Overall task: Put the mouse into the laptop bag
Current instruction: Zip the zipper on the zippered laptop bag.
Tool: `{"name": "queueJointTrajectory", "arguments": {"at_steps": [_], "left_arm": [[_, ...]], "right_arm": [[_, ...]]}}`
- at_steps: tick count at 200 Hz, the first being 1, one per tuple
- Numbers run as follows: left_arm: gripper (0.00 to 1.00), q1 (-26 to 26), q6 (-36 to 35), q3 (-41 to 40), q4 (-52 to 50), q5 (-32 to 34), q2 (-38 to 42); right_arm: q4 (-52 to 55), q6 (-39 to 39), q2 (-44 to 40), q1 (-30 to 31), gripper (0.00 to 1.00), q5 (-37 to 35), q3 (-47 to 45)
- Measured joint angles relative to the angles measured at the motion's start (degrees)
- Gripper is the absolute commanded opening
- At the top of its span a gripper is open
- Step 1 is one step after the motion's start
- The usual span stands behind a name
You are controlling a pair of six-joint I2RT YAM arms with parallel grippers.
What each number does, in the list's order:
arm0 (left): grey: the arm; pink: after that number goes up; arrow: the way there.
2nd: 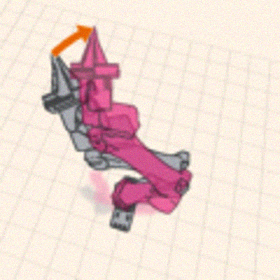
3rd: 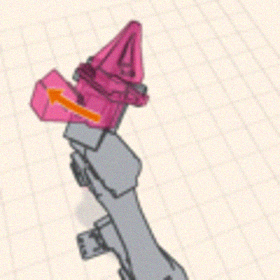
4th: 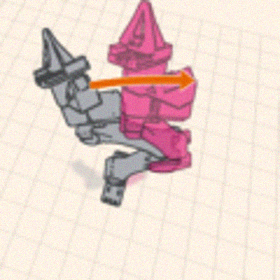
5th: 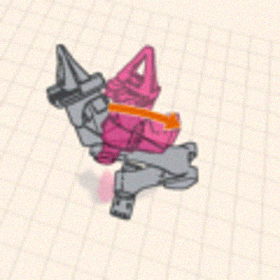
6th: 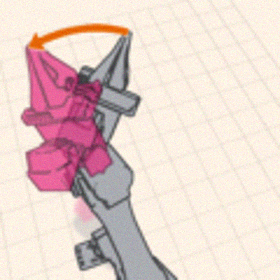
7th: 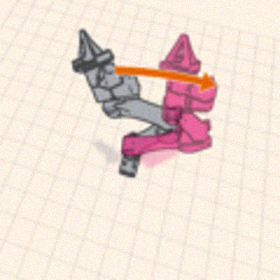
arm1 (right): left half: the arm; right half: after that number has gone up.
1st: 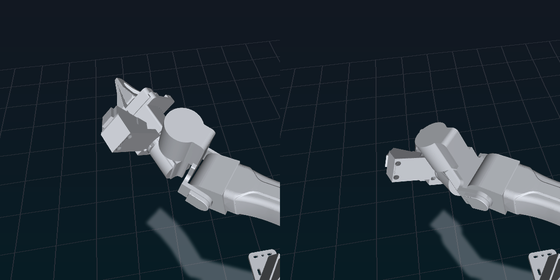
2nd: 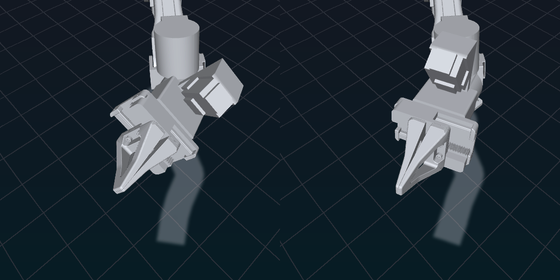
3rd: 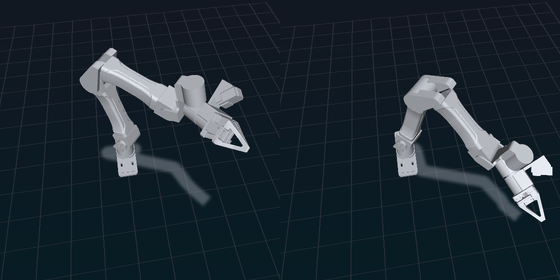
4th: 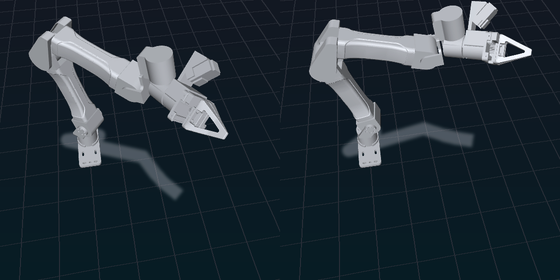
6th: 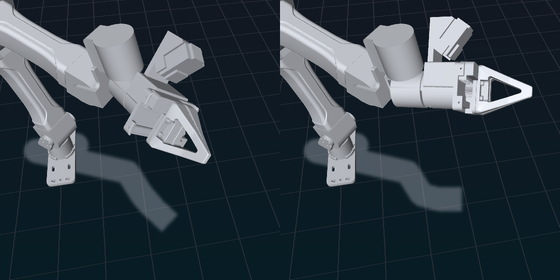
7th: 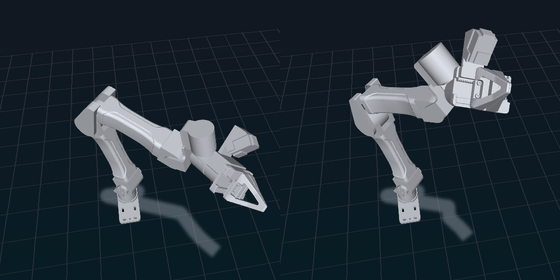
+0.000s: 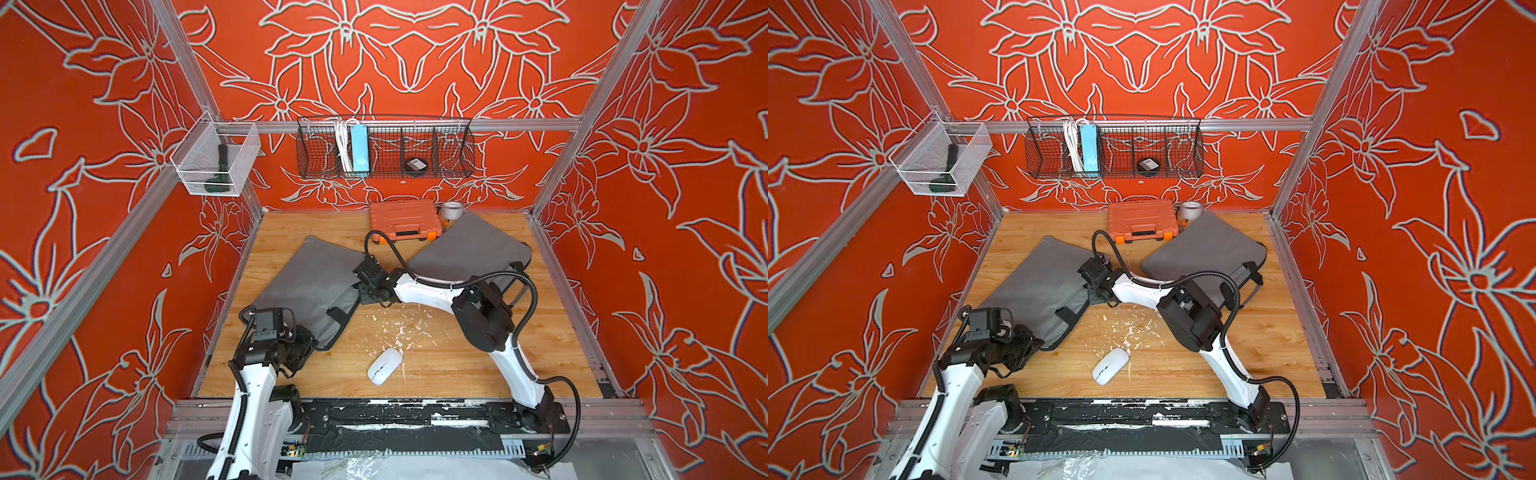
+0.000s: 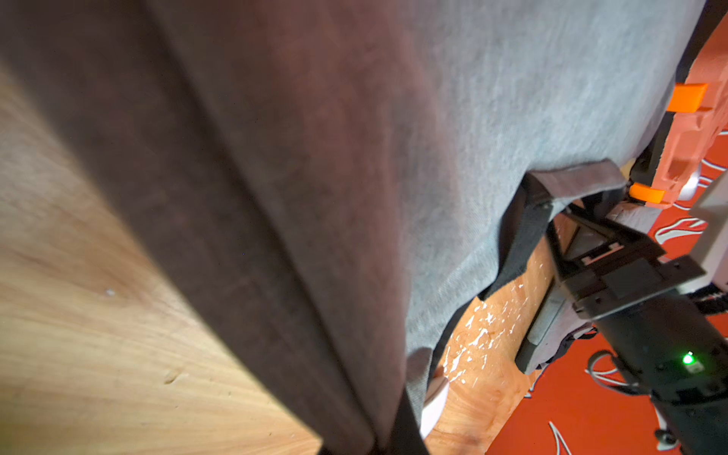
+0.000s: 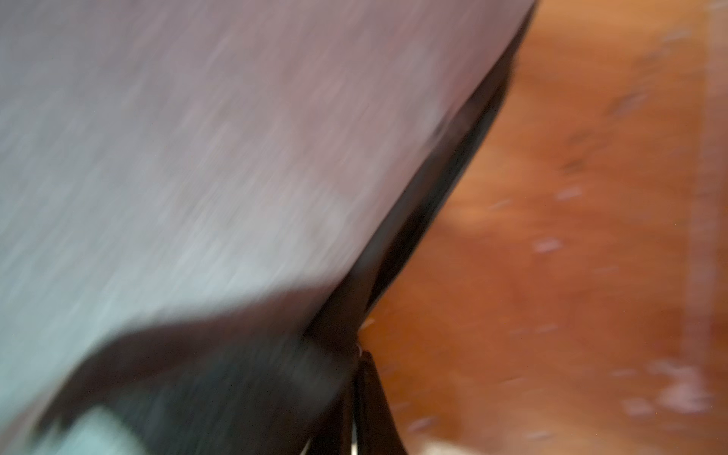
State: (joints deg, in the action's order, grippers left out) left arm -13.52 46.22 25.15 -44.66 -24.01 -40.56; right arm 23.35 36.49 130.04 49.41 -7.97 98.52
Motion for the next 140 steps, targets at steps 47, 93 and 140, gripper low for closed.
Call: {"name": "queueJointTrajectory", "arguments": {"at_steps": [47, 93, 140], "left_arm": [[0.00, -5.0, -3.0, 2.4, -0.5, -1.0, -4.8], [0.00, -11.7, -7.1, 8.2, 1.0, -3.1, -18.6], [0.87, -14.1, -6.3, 13.2, 5.0, -0.7, -25.1]], "right_arm": [[-0.1, 0.3, -3.6, -7.0, 0.00, -1.0, -5.6], [-2.1, 0.3, -9.9, -9.8, 0.00, -0.5, -15.1], [-6.9, 0.4, -17.0, -9.1, 0.00, -0.4, -26.4]]}}
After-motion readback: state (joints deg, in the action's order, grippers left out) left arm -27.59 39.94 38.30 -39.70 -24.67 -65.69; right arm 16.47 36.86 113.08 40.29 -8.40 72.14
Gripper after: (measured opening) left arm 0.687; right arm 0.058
